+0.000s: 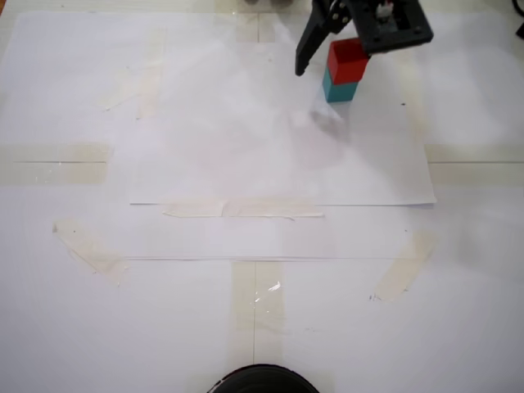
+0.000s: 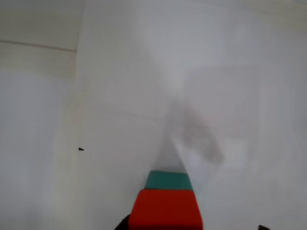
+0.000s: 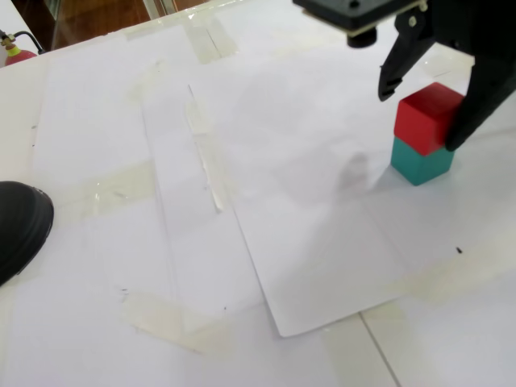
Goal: Put the red cube on the top of the blue cube.
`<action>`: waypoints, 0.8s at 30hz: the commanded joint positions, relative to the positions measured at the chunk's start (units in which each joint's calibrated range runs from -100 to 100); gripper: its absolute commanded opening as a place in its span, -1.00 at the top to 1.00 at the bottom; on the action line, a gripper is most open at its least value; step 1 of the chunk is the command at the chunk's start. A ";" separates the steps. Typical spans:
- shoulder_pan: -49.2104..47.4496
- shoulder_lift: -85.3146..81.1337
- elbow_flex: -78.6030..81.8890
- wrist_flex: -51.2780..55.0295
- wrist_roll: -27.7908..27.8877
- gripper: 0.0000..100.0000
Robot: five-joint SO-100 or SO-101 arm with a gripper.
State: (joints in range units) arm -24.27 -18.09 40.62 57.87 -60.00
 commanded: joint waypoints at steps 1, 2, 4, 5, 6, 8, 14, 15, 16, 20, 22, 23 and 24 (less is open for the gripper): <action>-1.24 -2.08 -1.54 -0.43 -0.98 0.23; -1.62 -2.17 -1.99 -0.02 -1.51 0.23; -2.00 -2.25 -2.54 0.06 -1.66 0.22; -2.15 -2.34 -2.81 -0.10 -1.66 0.22; -2.30 -2.34 -3.17 -0.27 -1.56 0.22; -2.91 -2.34 -3.99 -0.18 -1.86 0.21; -4.35 -2.68 -4.54 -1.49 -2.49 0.20; -4.42 -2.68 -4.63 -1.90 -2.49 0.20; -4.57 -2.68 -4.63 -2.47 -2.44 0.20; -4.88 -2.85 -4.99 -3.36 -2.20 0.20; -4.80 -3.20 -5.44 -2.88 -1.95 0.20; -4.65 -3.45 -5.81 -2.63 -1.71 0.20; -4.57 -3.80 -6.44 -2.06 -1.47 0.20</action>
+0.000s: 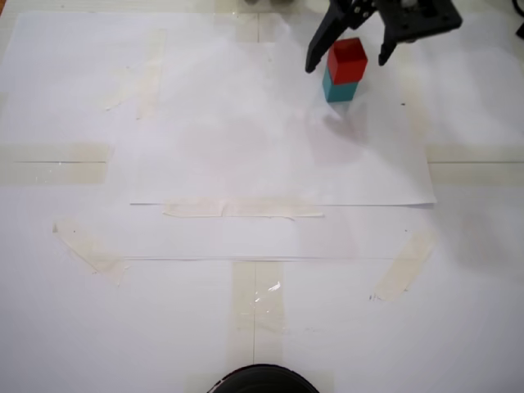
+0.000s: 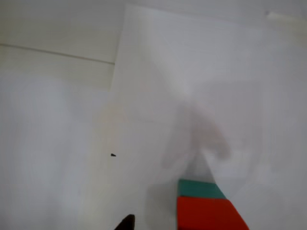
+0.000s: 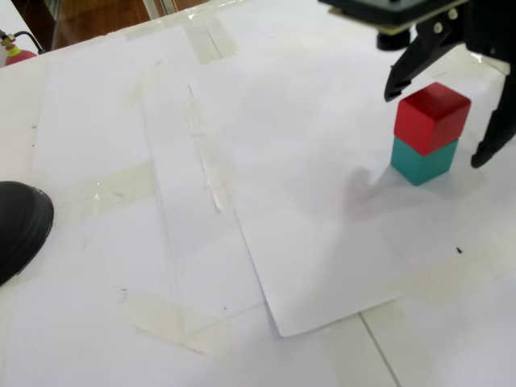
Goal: Put the red cube on the top of the blue cube.
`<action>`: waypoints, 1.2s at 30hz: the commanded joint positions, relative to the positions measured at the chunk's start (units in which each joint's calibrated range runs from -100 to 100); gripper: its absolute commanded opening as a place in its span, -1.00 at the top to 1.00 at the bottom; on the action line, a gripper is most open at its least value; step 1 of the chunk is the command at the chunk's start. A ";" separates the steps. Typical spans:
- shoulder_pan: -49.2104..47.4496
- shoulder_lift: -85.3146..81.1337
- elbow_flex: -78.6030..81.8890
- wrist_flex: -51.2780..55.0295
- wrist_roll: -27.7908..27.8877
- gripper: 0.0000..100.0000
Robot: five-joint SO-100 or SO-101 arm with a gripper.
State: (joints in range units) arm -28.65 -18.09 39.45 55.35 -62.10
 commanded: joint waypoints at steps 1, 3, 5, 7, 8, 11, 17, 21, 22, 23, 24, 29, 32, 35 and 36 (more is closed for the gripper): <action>-0.04 -4.14 -6.45 1.44 1.03 0.20; 0.42 -5.00 -9.08 3.80 1.76 0.21; 0.87 -6.03 -13.62 8.37 2.39 0.21; 1.33 -6.89 -18.16 13.02 2.83 0.22; 1.63 -7.40 -21.52 16.36 3.03 0.22; 2.46 -8.35 -32.05 25.82 3.47 0.24; 4.43 -12.81 -46.12 37.64 3.37 0.43; 7.76 -20.62 -42.04 40.09 4.30 0.81; 8.97 -23.71 -38.68 39.68 5.18 0.90; 10.49 -27.40 -34.32 39.60 5.81 0.99; 12.46 -31.69 -29.42 39.19 6.89 0.99; 20.40 -52.30 -5.90 38.78 7.28 0.99; 24.87 -63.80 7.44 35.28 7.23 1.00; 26.99 -72.30 18.06 32.34 7.28 1.00; 27.07 -74.27 20.88 32.01 7.28 1.00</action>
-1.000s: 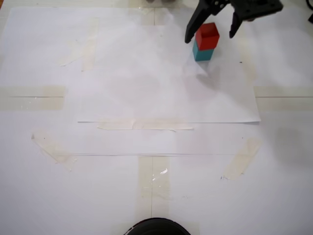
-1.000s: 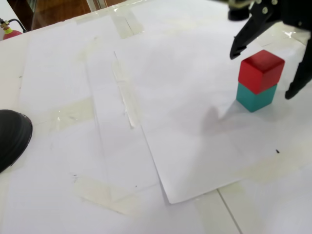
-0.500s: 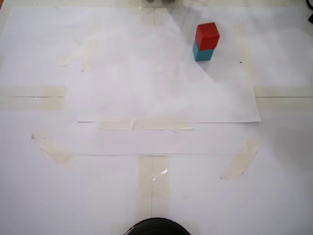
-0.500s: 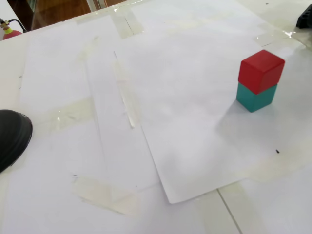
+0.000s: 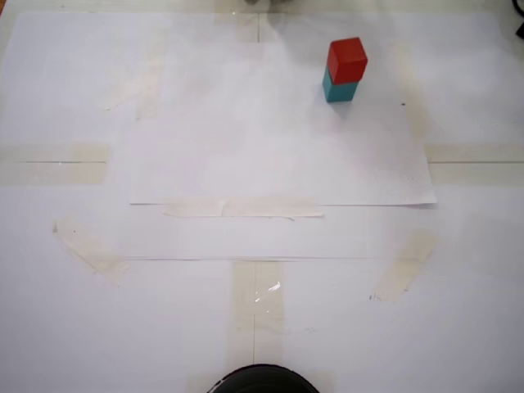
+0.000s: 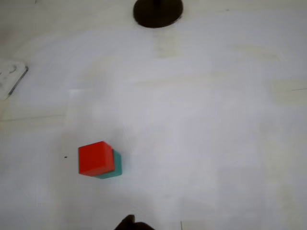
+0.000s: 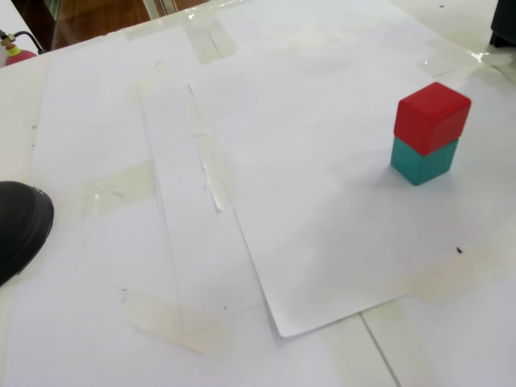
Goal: Put the red cube on the top of the blue cube.
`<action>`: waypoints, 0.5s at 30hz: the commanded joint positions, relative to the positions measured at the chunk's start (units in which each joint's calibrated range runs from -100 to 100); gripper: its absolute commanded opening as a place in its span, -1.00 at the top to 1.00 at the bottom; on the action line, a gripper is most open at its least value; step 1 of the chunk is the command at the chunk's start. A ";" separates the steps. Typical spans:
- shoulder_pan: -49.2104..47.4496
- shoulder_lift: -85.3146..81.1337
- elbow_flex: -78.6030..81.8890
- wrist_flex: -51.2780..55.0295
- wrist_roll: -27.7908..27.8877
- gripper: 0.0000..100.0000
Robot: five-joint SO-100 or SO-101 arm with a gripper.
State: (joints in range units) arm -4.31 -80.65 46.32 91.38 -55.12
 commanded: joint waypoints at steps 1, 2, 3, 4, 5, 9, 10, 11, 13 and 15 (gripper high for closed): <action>2.72 -13.17 16.46 -4.10 0.34 1.00; 2.80 -13.94 17.82 -4.10 0.39 1.00; 2.80 -14.46 19.37 -4.42 0.49 1.00; 2.57 -15.23 21.36 -4.59 0.54 1.00; 2.50 -16.52 23.54 -4.59 0.54 1.00; 2.19 -16.69 30.80 -6.71 0.49 1.00; 2.19 -16.77 32.62 -7.85 0.49 1.00; 2.34 -16.77 34.71 -9.23 0.54 1.00; 2.34 -16.77 38.16 -11.44 0.59 1.00; 1.97 -16.77 38.98 -12.58 0.59 1.00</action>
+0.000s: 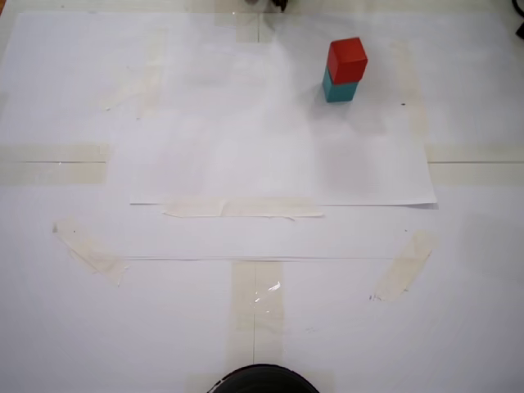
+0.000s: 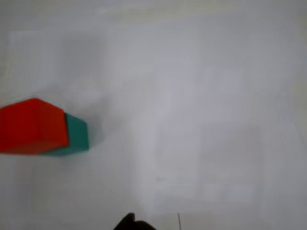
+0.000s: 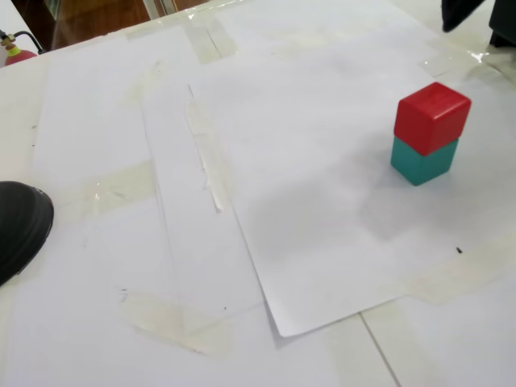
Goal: Put the red cube on the top of the blue cube.
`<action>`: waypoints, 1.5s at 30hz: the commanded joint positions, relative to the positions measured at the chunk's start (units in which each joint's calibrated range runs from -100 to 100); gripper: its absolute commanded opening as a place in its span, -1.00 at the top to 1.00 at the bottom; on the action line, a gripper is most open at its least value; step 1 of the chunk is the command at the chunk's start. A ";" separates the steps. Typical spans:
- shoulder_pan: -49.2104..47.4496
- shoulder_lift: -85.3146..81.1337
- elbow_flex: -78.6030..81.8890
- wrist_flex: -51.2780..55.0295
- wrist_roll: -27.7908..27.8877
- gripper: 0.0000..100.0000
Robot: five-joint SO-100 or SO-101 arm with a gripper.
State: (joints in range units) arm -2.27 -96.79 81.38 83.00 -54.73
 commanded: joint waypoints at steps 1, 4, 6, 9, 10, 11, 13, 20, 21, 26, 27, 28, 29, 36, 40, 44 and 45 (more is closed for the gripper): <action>-0.23 -0.64 3.27 -4.28 0.34 1.00; 0.07 -0.64 0.64 -2.32 0.63 1.00; 0.37 -0.64 0.01 -2.08 0.68 1.00; 0.37 -0.64 -1.17 -1.26 0.68 1.00; 0.15 -0.64 -1.26 -1.35 0.68 1.00; 0.07 -0.64 -1.26 -1.51 0.68 1.00; -0.16 -0.64 -1.26 -1.59 0.63 1.00; -0.91 -0.64 -1.08 -2.00 0.54 1.00; -1.14 -0.64 -0.90 -2.00 0.54 1.00; -0.76 -0.64 -0.36 -1.10 0.44 1.00; -0.53 -0.64 -0.36 -0.94 0.44 1.00; -0.31 -0.64 -0.36 -0.78 0.44 1.00; -0.16 -0.64 -0.45 -0.45 0.44 1.00; -0.69 -0.64 0.01 -0.53 0.39 1.00; -0.84 -0.64 0.01 -0.86 0.39 1.00; -1.06 -0.64 0.55 -0.94 0.39 1.00; -1.22 -0.64 0.91 -1.02 0.39 1.00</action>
State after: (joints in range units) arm -2.70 -97.57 84.00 82.03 -54.24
